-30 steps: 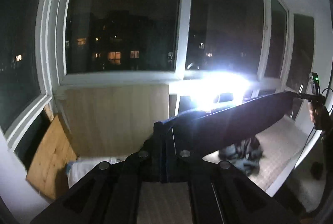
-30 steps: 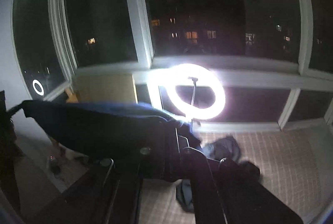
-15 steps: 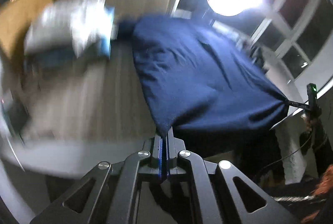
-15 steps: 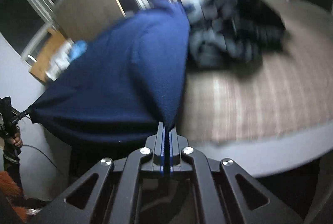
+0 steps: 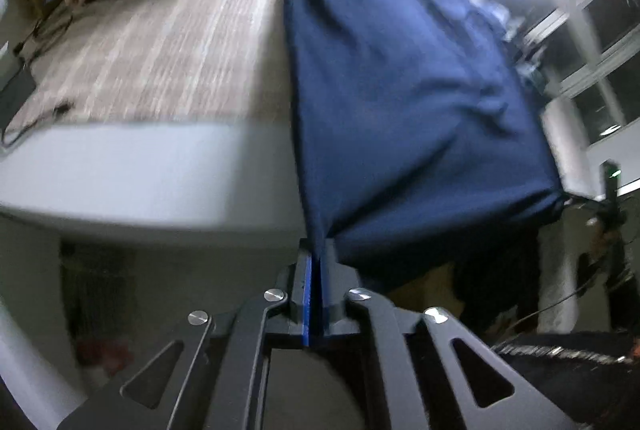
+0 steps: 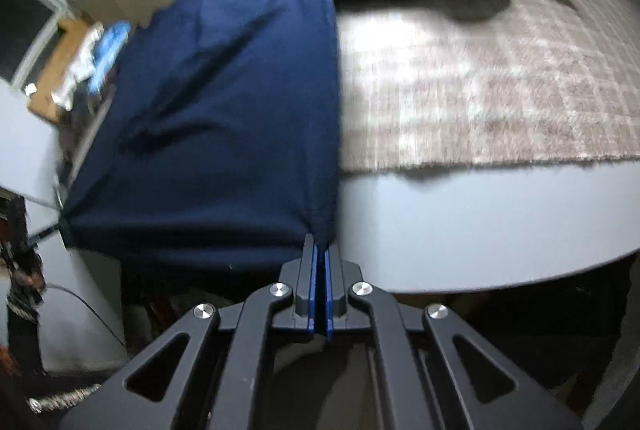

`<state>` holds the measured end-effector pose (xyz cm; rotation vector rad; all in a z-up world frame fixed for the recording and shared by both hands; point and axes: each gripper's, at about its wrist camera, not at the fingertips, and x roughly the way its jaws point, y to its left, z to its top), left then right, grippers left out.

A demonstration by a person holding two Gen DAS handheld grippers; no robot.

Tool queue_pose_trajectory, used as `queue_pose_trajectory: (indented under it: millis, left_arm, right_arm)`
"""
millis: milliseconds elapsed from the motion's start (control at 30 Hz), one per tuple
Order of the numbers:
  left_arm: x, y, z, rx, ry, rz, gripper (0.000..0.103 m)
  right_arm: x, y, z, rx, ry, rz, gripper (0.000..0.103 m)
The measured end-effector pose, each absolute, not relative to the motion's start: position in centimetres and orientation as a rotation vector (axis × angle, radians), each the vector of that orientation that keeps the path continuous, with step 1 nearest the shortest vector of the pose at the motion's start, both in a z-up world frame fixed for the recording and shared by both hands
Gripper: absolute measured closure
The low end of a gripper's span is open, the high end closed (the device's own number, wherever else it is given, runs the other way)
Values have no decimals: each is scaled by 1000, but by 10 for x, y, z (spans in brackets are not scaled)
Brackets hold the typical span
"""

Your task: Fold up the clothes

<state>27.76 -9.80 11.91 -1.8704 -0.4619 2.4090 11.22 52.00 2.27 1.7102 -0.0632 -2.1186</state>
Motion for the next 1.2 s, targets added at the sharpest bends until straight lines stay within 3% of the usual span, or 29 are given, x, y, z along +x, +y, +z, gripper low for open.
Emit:
queue_pose_trajectory:
  millis: [100,233,367,433,533,733,967,1100,1200]
  left_arm:
    - [285,-102,114,-1982,-422,2405,96]
    - [258,-104,158,-1867,-372,2527,94]
    - [230,-104,201,-1741,-320,2639,82]
    - [197,-93,217,-1640,-288,2653,82]
    - [146,-72,232,-1501,-254,2632,72]
    - [54,-4,215,-1409,-111,2440,69]
    - [-2,63,174,-1444,-70,2241,68]
    - [-13,57,157,-1493,-106,2233,67]
    - [-17,28,145,-1592,-149,2307,67]
  right_arm:
    - [120,523,31,1768,54,-2098,97]
    - [119,538,79,1649,-36,-2145,93]
    - [90,531,130,1471,-121,-2211,83]
    - [71,516,144,1404,-135,-2230,78]
    - [32,490,152,1349,-163,-2277,77]
    - [-39,464,160,1290,-333,-2352,77]
    - [-126,457,158,1356,-348,-2405,73]
    - [-171,443,155,1365,-248,-2413,65]
    - [-211,426,142,1373,-106,-2385,65]
